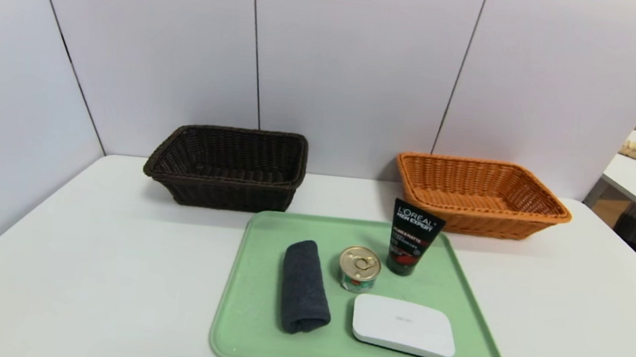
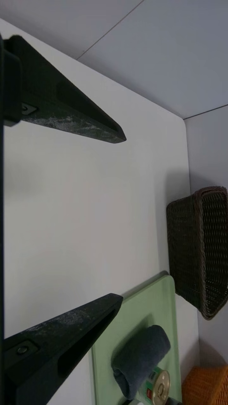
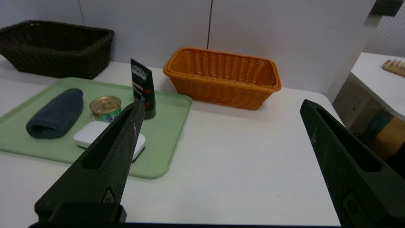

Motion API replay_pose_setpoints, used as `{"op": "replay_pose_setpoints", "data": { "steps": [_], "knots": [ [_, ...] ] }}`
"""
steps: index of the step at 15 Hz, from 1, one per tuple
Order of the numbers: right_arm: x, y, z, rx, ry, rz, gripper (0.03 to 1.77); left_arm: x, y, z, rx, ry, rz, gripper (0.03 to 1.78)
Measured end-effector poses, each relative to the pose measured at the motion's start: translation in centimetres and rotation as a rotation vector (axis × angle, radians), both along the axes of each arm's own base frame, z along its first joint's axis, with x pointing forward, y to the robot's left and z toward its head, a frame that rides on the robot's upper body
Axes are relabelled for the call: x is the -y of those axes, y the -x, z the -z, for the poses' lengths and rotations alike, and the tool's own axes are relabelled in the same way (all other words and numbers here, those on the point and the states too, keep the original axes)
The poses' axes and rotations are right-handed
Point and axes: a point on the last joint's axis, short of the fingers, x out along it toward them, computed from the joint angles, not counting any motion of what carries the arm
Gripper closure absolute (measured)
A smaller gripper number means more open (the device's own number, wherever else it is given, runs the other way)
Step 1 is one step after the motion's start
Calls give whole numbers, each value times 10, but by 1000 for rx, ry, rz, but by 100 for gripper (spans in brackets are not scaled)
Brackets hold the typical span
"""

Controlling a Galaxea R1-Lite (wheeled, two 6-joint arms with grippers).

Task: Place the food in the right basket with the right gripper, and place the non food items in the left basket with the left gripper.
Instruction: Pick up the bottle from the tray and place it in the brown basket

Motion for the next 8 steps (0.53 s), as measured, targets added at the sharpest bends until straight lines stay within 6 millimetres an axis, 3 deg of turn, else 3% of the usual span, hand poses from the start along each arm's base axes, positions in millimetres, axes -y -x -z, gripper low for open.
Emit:
{"op": "replay_pose_setpoints", "data": {
  "steps": [5,8],
  "knots": [
    [-2,-34,-96,9,1,-84,10,1,-31,-80,48,-2,36,12],
    [-2,-76,-125,-60,-3,-118,10,2,-62,-115,22,-3,39,12]
  ]
}}
